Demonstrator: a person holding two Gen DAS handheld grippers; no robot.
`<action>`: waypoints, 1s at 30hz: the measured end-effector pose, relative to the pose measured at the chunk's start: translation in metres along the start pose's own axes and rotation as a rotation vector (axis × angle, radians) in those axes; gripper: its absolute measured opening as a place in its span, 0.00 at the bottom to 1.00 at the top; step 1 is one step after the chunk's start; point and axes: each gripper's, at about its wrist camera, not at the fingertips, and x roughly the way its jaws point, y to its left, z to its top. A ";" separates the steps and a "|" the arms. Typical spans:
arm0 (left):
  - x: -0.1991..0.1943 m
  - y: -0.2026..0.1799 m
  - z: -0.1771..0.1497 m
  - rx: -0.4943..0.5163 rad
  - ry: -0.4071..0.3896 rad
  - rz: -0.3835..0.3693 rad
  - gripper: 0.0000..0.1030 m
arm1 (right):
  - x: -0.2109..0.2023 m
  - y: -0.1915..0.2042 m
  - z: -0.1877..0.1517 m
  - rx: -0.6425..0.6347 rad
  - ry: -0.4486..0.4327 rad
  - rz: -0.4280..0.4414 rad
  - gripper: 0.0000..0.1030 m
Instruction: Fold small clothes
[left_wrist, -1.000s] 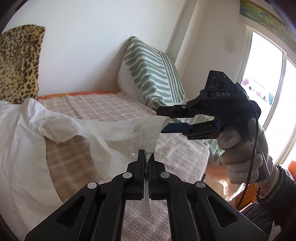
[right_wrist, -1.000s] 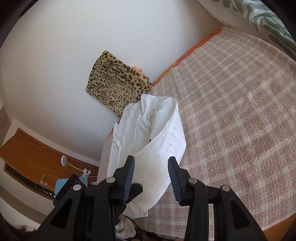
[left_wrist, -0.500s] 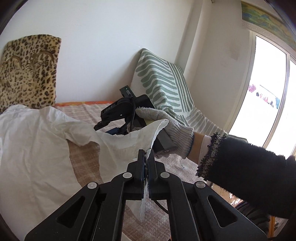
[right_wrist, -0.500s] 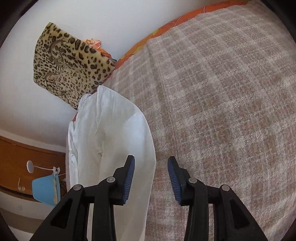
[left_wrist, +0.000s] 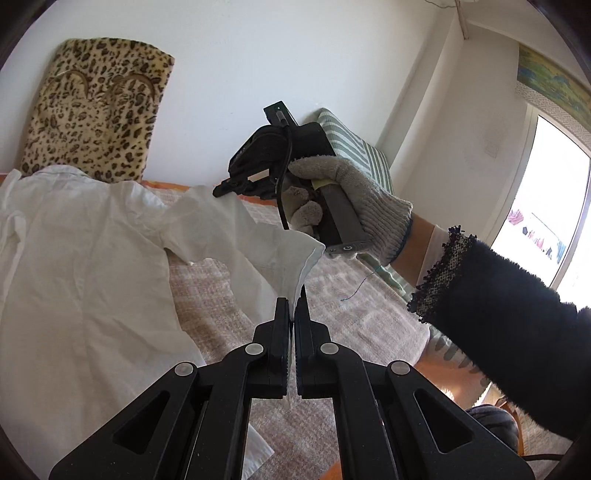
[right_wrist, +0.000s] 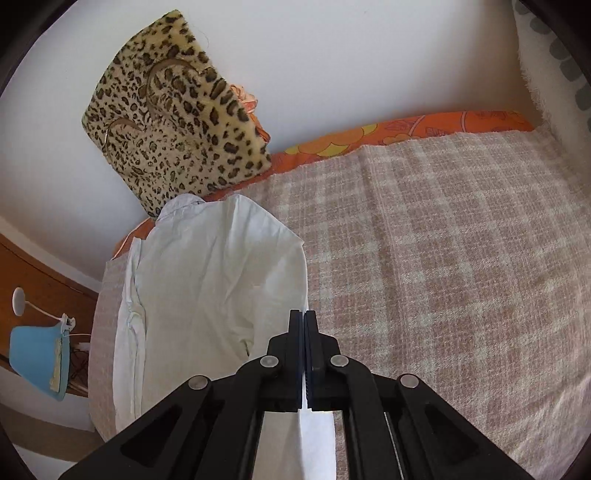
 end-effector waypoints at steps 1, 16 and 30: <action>-0.005 0.004 -0.001 -0.026 -0.005 0.001 0.01 | -0.002 0.014 0.003 -0.037 0.002 -0.019 0.00; -0.064 0.037 -0.047 -0.204 0.030 0.114 0.01 | 0.080 0.181 -0.037 -0.358 0.219 0.101 0.17; -0.091 0.069 -0.050 -0.328 0.075 0.137 0.34 | 0.087 0.067 0.030 -0.048 0.046 -0.052 0.43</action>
